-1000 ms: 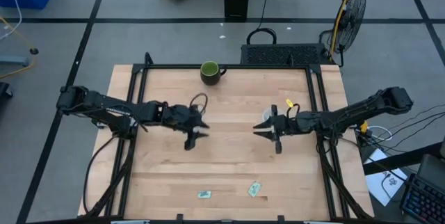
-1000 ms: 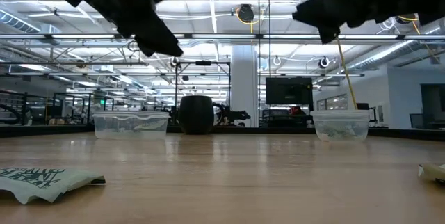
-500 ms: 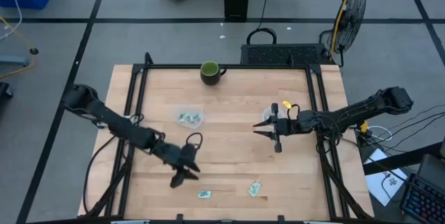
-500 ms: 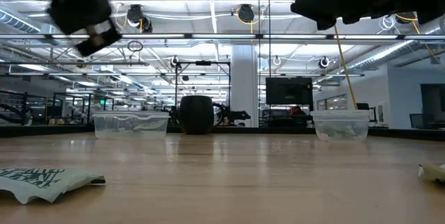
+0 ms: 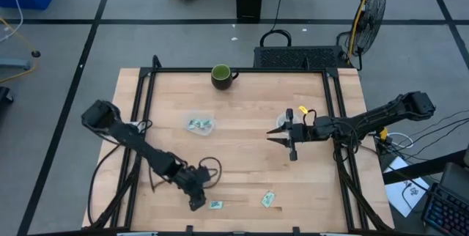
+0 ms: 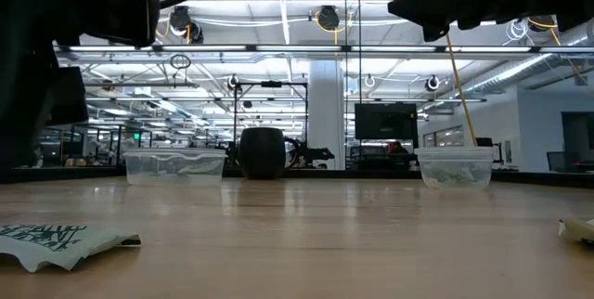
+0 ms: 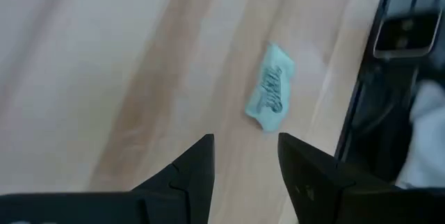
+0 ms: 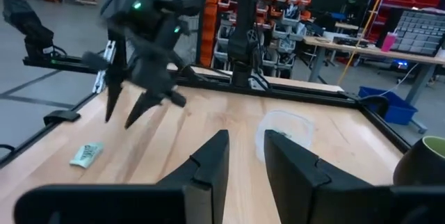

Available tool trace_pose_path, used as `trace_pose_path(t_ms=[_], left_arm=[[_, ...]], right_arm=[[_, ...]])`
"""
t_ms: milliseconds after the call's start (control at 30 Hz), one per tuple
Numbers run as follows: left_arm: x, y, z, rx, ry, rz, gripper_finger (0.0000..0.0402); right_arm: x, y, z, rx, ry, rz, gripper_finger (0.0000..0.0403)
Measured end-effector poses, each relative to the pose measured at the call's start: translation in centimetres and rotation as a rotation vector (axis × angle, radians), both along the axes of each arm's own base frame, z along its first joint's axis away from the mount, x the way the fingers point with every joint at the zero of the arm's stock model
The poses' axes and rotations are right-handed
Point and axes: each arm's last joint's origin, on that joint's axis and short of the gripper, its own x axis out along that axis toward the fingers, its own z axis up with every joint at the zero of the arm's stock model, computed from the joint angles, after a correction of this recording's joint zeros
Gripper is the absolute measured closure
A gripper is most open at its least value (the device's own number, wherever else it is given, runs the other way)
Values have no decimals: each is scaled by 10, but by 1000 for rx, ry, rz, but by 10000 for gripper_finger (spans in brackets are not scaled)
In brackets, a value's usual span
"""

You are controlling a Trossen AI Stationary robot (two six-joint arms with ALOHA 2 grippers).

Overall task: Pick and place Stevia / Truvia into bins
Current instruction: Put the white stevia packet into the left transparent container

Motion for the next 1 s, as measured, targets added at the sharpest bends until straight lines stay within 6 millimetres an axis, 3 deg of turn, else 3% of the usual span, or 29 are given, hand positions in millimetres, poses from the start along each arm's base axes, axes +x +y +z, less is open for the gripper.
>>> trace_pose_path(t_ms=[300,533,1000], left_arm=[[27,-18,-7,94,153,-132,238],[41,-16,0,153,92,-169,238],[33,-29,-2,332,-39,-441,238]], right_arm=[[0,0,0,-3,0,1,318],[0,0,0,-3,1,1,318],[0,0,-1,-5,8,1,318]])
